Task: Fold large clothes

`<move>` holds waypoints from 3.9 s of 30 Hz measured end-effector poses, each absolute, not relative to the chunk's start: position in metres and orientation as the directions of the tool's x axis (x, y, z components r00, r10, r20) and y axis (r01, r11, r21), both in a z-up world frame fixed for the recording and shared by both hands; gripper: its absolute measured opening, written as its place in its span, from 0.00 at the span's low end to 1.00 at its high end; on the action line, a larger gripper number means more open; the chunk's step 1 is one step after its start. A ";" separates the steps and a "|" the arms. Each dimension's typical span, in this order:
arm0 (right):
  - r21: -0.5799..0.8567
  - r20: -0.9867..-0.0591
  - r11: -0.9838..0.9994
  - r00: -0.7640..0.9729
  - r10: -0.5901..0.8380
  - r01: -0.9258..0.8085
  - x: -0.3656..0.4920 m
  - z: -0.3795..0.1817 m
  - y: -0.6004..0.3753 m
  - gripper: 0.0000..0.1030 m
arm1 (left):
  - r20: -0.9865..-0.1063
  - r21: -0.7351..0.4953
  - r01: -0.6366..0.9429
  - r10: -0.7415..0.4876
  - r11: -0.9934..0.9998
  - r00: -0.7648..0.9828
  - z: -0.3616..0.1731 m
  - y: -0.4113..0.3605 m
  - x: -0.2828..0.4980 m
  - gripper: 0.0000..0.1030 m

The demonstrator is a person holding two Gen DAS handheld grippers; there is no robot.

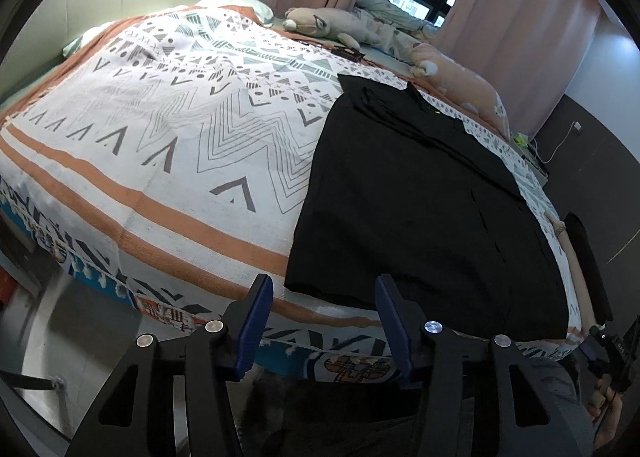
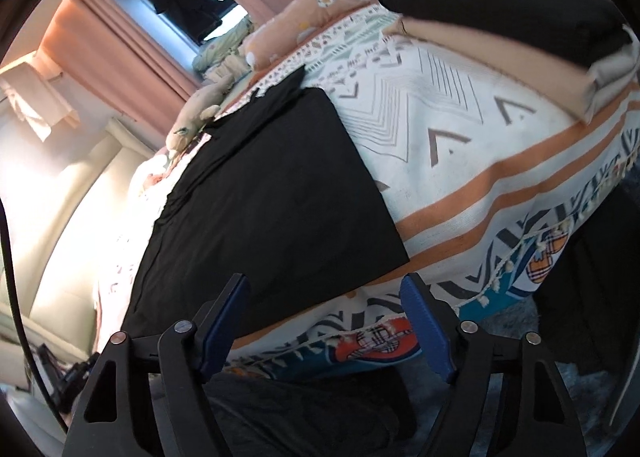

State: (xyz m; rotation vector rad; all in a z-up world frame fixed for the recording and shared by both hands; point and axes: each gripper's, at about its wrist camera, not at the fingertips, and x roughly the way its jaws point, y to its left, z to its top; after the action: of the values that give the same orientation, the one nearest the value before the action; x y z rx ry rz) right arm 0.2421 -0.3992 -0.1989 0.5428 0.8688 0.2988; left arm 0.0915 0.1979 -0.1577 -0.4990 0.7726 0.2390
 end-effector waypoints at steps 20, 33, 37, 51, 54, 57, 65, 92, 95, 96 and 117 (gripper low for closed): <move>0.658 -0.585 0.753 0.626 0.515 -0.005 0.284 -0.244 -0.414 0.08 | -0.725 -0.462 -0.365 -0.107 0.808 0.680 -0.195 0.232 0.129 0.20; 0.687 -0.434 0.715 0.718 0.545 -0.127 0.267 -0.188 -0.414 0.06 | -0.648 -0.581 -0.349 -0.158 0.735 0.745 -0.166 0.240 0.109 0.13; 0.705 -0.447 0.702 0.706 0.549 -0.099 0.273 -0.204 -0.417 0.06 | -0.656 -0.637 -0.362 -0.232 0.680 0.719 -0.186 0.245 0.111 0.52; 0.807 -0.430 0.589 0.643 0.634 -0.041 0.293 -0.253 -0.415 0.35 | -0.552 -0.759 -0.279 -0.356 0.588 0.754 -0.201 0.239 0.117 0.67; 0.821 -0.404 0.569 0.649 0.644 -0.053 0.297 -0.254 -0.411 0.35 | -0.541 -0.764 -0.264 -0.363 0.589 0.759 -0.203 0.236 0.126 0.67; 0.820 -0.396 0.570 0.668 0.630 -0.052 0.304 -0.249 -0.407 0.35 | -0.547 -0.750 -0.261 -0.348 0.608 0.761 -0.202 0.233 0.133 0.67; 0.831 -0.356 0.555 0.721 0.594 -0.047 0.296 -0.222 -0.410 0.05 | -0.562 -0.722 -0.306 -0.268 0.620 0.783 -0.192 0.238 0.127 0.03; 0.783 -0.286 0.590 0.728 0.624 -0.198 0.176 -0.101 -0.420 0.05 | -0.407 -0.773 -0.214 -0.209 0.597 0.889 -0.080 0.215 -0.006 0.01; 0.779 -0.289 0.593 0.723 0.628 -0.204 0.161 -0.093 -0.422 0.05 | -0.389 -0.783 -0.203 -0.208 0.588 0.898 -0.074 0.212 -0.025 0.01; 0.778 -0.289 0.593 0.721 0.630 -0.206 0.157 -0.090 -0.423 0.05 | -0.381 -0.787 -0.196 -0.212 0.584 0.900 -0.071 0.211 -0.031 0.01; 0.762 -0.174 0.564 0.740 0.650 -0.316 0.161 -0.008 -0.420 0.05 | -0.220 -0.836 -0.067 -0.220 0.545 0.950 0.005 0.225 -0.042 0.01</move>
State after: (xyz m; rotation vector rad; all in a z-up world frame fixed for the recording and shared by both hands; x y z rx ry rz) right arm 0.1609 -0.4198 -0.0083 0.7814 0.4711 0.5933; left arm -0.0424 0.2250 0.0048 -0.9944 0.3167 -0.0929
